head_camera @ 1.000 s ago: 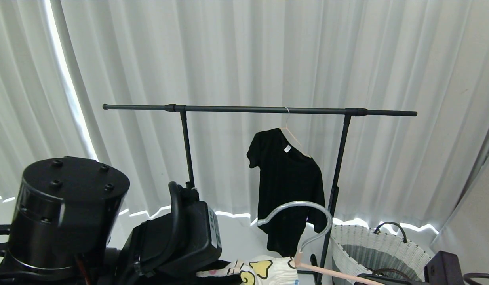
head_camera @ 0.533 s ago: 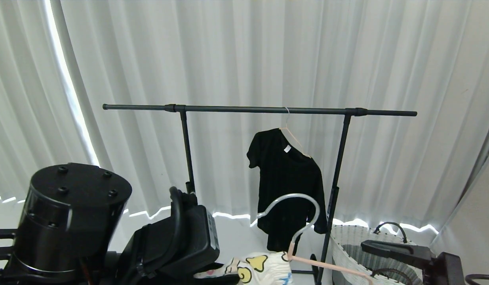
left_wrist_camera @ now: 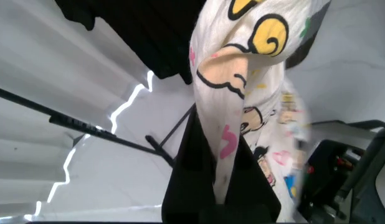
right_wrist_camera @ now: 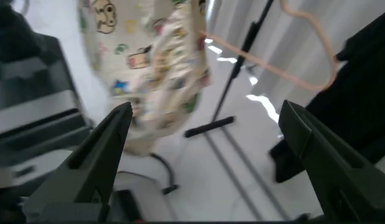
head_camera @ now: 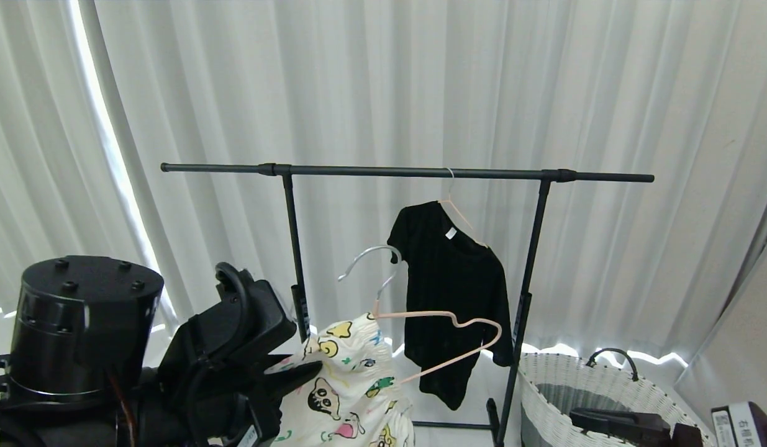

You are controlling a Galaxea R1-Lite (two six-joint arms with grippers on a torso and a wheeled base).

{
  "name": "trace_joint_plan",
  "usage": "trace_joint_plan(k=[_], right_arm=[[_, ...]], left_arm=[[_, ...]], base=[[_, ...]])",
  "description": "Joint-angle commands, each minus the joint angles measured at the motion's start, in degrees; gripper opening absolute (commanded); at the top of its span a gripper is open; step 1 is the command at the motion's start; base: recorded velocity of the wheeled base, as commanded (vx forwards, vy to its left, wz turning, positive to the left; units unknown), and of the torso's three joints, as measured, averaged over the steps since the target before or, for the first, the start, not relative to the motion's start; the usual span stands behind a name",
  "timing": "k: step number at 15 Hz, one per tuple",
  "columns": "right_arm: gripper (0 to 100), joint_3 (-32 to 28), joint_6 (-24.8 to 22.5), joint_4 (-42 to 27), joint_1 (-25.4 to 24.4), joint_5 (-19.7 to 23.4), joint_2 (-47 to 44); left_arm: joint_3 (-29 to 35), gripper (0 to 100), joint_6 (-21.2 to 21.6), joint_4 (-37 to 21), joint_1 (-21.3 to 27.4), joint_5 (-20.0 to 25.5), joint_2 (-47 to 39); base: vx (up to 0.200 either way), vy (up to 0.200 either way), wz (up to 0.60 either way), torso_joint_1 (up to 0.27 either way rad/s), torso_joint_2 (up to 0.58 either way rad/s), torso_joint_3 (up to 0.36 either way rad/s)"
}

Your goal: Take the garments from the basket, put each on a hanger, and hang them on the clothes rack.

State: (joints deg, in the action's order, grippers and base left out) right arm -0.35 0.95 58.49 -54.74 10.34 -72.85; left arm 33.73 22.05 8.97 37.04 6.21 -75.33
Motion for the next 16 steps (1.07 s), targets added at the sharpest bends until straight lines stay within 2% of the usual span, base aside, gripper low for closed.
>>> trace_joint_plan(k=[1,3,4,6,8,9,10,13,16], right_arm=[[100,-2.1,4.6,0.0,0.1,0.4,-5.1],[100,-6.7,12.3,0.0,0.1,0.2,-9.6],[100,-10.5,17.9,0.0,0.1,-0.1,-12.7],[100,-15.0,24.9,0.0,0.1,-0.1,-17.6],[100,-17.3,27.8,0.0,0.4,-2.3,-21.9],[100,-20.6,30.2,0.0,0.4,-6.7,-25.6],[100,-22.8,31.8,0.0,0.6,-8.8,-27.2],[100,-26.2,34.0,0.0,1.7,-9.5,-28.5],[100,-25.4,33.9,0.0,-1.3,-9.7,-28.6]], left_arm=[[0.7,0,0.0,0.0,-0.4,0.0,1.4],[2.0,0,-0.3,0.0,-0.5,0.0,2.3],[2.9,0,-1.8,0.0,-0.4,-0.1,2.8],[4.2,0,-2.7,0.0,-0.4,-0.1,3.6],[4.8,0,-2.6,0.0,-0.3,-0.1,4.5],[5.4,0,-2.6,0.0,0.7,-0.1,5.4],[5.4,0,-2.6,0.0,1.3,-0.1,6.0],[5.4,0,-2.6,0.0,1.5,-0.1,6.4],[5.5,0,-2.7,0.1,1.5,-0.1,5.7]], base=[[0.000,0.000,0.00,0.000,0.00,0.000],[0.000,0.000,0.00,0.000,0.00,0.000],[0.000,0.000,0.00,0.000,0.00,0.000],[0.000,0.000,0.00,0.000,0.00,0.000],[0.000,0.000,0.00,0.000,0.00,0.000],[0.000,0.000,0.00,0.000,0.00,0.000],[0.000,0.000,0.00,0.000,0.00,0.000],[0.000,0.000,0.00,0.000,0.00,0.000],[0.000,0.000,0.00,0.000,0.00,0.000]])
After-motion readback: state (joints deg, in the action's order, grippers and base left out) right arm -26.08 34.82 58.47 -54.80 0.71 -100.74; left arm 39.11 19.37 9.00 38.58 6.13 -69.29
